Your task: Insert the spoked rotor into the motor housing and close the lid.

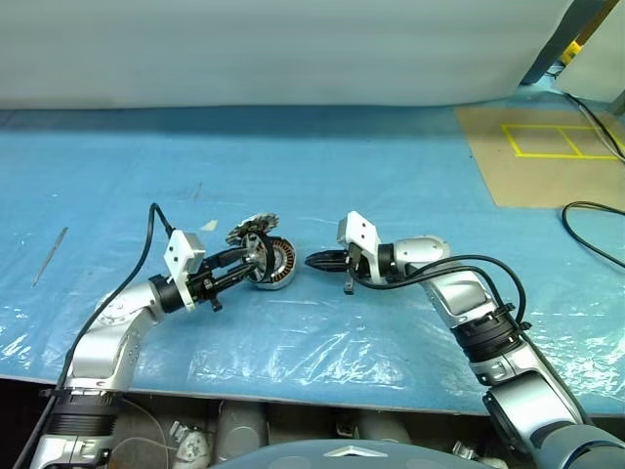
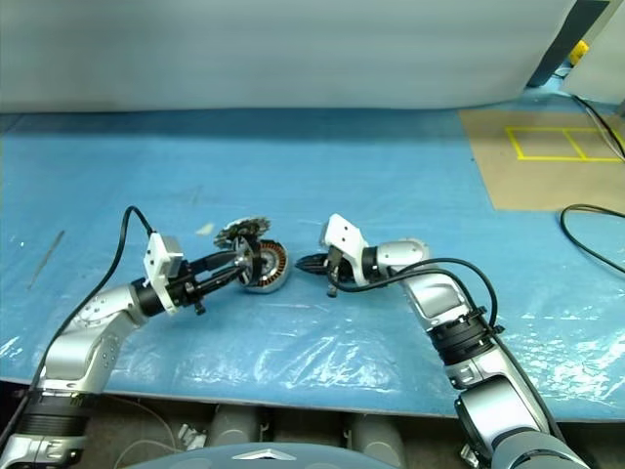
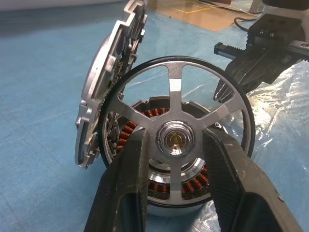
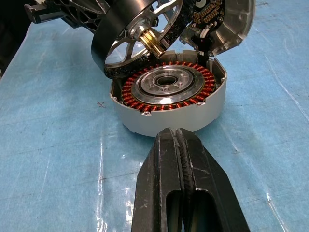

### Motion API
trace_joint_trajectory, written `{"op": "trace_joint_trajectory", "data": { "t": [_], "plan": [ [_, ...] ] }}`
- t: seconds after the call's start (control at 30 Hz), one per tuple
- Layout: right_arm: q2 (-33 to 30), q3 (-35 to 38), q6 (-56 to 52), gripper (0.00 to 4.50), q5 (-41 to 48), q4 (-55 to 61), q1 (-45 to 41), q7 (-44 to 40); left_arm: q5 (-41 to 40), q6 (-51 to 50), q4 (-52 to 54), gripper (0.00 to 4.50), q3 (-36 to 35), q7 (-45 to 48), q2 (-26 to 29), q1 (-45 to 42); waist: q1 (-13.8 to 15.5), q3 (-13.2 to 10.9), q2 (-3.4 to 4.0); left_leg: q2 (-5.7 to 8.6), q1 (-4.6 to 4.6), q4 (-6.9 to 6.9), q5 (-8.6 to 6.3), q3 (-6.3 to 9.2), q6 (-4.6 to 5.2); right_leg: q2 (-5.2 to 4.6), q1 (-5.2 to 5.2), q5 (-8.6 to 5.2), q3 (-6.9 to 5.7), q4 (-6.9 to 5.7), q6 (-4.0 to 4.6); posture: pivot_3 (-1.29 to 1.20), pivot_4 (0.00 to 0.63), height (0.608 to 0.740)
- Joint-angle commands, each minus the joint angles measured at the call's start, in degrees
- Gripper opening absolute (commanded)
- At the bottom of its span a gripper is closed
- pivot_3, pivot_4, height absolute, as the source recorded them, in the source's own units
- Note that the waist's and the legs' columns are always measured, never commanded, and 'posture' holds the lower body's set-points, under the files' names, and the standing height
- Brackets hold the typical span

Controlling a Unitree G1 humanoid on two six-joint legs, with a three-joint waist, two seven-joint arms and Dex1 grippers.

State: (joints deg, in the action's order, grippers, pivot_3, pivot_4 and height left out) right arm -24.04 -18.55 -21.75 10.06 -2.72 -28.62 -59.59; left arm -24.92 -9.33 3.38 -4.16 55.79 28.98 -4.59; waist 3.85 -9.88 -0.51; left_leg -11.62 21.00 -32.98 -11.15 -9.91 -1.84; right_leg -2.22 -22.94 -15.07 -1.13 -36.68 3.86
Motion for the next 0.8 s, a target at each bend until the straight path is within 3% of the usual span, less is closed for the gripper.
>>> {"op": "trace_joint_trajectory", "data": {
  "t": [0.03, 0.4, 0.7, 0.8],
  "plan": [
    [0.06, 0.57, 0.13, 0.00, 0.38, 1.63, -0.82, 0.07, 2.05, 1.08, -1.26, 1.33, 1.34, 0.24, 0.61, 0.01, 0.03, 0.00, 0.00, 0.00, 0.00, 0.00, 0.00, 0.00, 0.00, 0.00, 0.00, -0.01, 0.00, 0.00, 0.02, 0.00, 0.150, 0.740],
    [0.35, 0.62, 0.47, 0.00, 0.26, 1.42, -0.82, 0.83, 4.32, -0.14, -1.60, 1.33, 3.94, -0.48, 1.47, -1.32, 0.14, 0.02, 0.04, 0.04, -0.20, 0.00, 0.00, 0.00, 0.01, -0.07, 0.21, -0.07, 0.00, 0.00, 0.11, 0.00, 0.150, 0.740],
    [0.54, 0.53, 0.78, 0.00, 0.06, 1.07, -1.04, 1.28, 8.01, -1.31, -0.76, 4.31, 4.78, -4.16, 2.31, -3.10, 0.03, 0.02, 0.03, 0.00, -0.07, 0.01, 0.00, 0.01, 0.00, -0.01, 0.07, -0.04, 0.00, 0.00, 0.06, 0.00, 0.150, 0.740],
    [0.61, 0.51, 0.90, 0.00, 0.04, 0.95, -1.09, 1.34, 7.32, -2.30, -0.15, 4.45, 4.14, -4.97, 1.89, -3.94, 0.05, 0.02, 0.03, 0.01, -0.03, 0.01, 0.00, 0.01, 0.00, -0.02, 0.06, -0.02, -0.01, 0.00, 0.04, 0.00, 0.150, 0.740]
  ]
}}
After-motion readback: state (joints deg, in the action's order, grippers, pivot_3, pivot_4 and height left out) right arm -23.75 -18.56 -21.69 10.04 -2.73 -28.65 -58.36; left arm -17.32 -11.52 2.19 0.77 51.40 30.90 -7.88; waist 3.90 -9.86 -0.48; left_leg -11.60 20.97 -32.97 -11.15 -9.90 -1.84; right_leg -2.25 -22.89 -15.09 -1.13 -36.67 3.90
